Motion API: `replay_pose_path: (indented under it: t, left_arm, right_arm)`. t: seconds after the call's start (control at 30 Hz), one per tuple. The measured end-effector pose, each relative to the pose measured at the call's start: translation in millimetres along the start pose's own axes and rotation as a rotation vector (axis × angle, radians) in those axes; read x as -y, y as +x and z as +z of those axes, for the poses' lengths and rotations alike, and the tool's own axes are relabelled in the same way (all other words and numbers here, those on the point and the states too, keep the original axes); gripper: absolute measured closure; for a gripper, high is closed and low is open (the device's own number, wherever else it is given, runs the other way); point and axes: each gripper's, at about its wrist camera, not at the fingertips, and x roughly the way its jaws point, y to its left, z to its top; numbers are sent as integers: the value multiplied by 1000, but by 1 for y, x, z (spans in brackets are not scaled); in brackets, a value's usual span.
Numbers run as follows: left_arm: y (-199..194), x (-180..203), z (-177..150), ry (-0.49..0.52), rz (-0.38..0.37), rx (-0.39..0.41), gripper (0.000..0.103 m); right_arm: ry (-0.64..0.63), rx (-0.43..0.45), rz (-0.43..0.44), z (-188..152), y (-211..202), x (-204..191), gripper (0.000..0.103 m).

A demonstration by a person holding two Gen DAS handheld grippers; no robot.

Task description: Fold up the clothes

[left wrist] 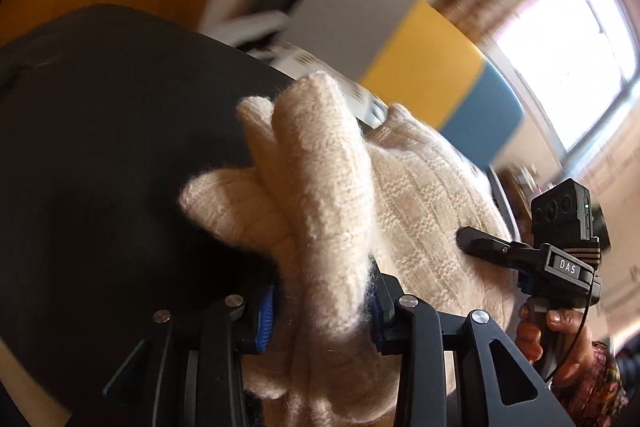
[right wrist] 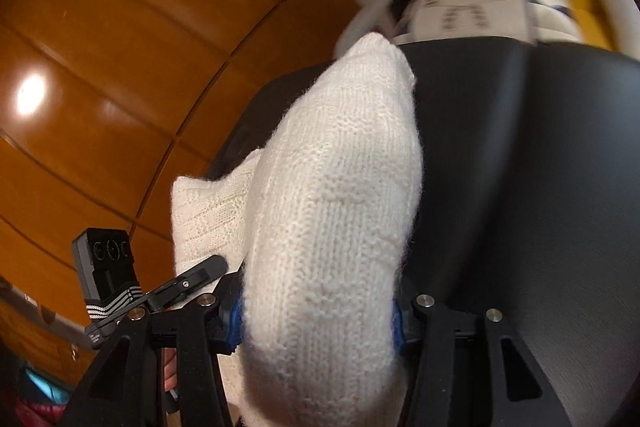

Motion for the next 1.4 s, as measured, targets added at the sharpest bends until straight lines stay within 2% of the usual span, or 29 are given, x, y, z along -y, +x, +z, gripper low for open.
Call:
replay_pose_path:
  t: [0.27, 0.4, 0.53, 0.63, 0.7, 0.77, 0.8, 0.83, 0.9, 1.0, 1.03, 1.1, 1.3, 1.4]
  left_arm:
    - [-17, -101, 35, -170, 139, 116, 66]
    - [-4, -141, 38, -248, 197, 113, 66]
    - [0, -150, 29, -272, 177, 144, 60]
    - [-15, -134, 20, -244, 231, 181, 59]
    - [-34, -115, 12, -188, 302, 251, 59]
    - [-62, -89, 1, -145, 348, 339, 51]
    - [-73, -73, -4, -134, 323, 368, 38]
    - [-83, -58, -9, -120, 298, 397, 26]
    - [-99, -12, -19, -49, 204, 462, 16]
    - [-91, 83, -24, 162, 72, 485, 6]
    - [-82, 112, -32, 176, 11, 436, 5]
    - [-64, 171, -46, 203, -110, 335, 0]
    - [-11, 346, -90, 280, -467, 28, 0]
    - [16, 433, -112, 315, -642, -129, 0]
  right_arm:
    - [-96, -87, 28, 45, 108, -53, 50]
    - [-74, 28, 90, 33, 73, -49, 48]
    - [-51, 144, 152, 21, 38, -44, 44]
    - [-34, 230, 199, 12, 12, -41, 44]
    - [-22, 288, 230, 6, -5, -39, 44]
    - [-11, 346, 261, -1, -23, -36, 44]
    - [-12, 384, 279, -5, -38, -36, 43]
    - [-42, 457, 305, -15, -77, -40, 40]
    - [-80, 605, 317, -41, -150, -46, 14]
    - [-74, 791, 304, -92, -240, -47, 14]
    - [-67, 844, 291, -109, -267, -46, 14]
    - [-49, 940, 213, -148, -315, -45, 14]
    - [85, 1256, 43, -264, -438, -27, 14]
    - [197, 1419, -45, -320, -488, -14, 14]
